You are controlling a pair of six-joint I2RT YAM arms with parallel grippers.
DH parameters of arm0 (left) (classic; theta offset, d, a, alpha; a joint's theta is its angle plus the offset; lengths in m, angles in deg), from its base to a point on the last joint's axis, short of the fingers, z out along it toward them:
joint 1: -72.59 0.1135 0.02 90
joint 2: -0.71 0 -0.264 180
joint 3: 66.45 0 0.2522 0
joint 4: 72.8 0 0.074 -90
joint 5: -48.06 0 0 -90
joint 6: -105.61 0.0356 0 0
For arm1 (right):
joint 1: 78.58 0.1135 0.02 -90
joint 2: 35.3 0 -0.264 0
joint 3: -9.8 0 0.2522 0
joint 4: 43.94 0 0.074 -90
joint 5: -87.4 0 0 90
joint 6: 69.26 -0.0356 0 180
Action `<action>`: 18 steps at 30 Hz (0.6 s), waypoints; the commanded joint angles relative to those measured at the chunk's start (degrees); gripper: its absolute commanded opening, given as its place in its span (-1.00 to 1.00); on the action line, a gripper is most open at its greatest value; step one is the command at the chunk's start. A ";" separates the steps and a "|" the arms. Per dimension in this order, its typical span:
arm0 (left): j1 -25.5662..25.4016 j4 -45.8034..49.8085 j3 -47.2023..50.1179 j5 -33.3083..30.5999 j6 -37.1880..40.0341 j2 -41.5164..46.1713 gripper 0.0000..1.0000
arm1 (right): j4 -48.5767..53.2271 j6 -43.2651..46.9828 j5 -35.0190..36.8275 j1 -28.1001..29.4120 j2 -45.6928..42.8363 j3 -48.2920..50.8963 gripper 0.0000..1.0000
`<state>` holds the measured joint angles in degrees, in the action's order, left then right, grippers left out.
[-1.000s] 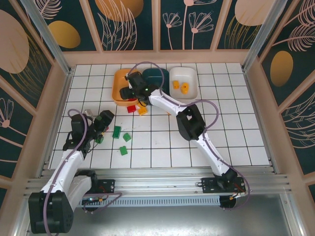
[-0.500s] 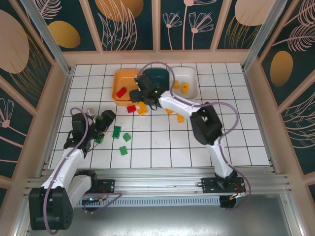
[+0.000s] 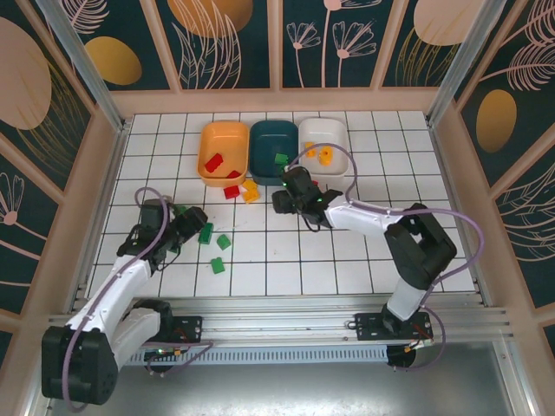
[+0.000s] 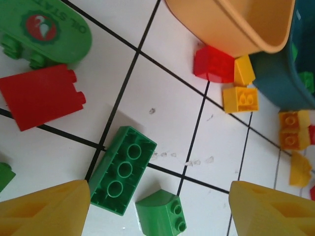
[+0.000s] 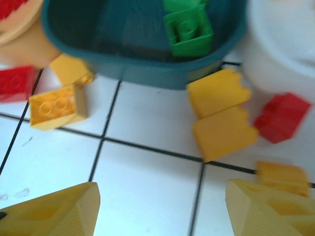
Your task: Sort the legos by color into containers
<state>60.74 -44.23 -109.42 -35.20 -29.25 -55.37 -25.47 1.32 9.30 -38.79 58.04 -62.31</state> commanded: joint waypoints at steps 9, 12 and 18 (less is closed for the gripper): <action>-5.72 3.27 -5.58 -5.46 6.42 -5.31 0.50 | -1.59 -1.74 -0.61 -3.72 -1.55 2.70 0.42; -6.74 7.19 -8.39 -10.06 8.89 -9.14 0.43 | -2.80 -2.01 -0.80 -3.12 -1.44 2.63 0.42; -9.14 7.29 -8.61 -12.93 10.06 -15.22 0.40 | -3.29 -1.54 -1.13 -3.14 -0.97 0.96 0.42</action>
<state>52.28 -39.44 -117.42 -45.30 -21.41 -68.63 -27.30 0.60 8.01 -42.11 56.54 -60.36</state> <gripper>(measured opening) 0.701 0.710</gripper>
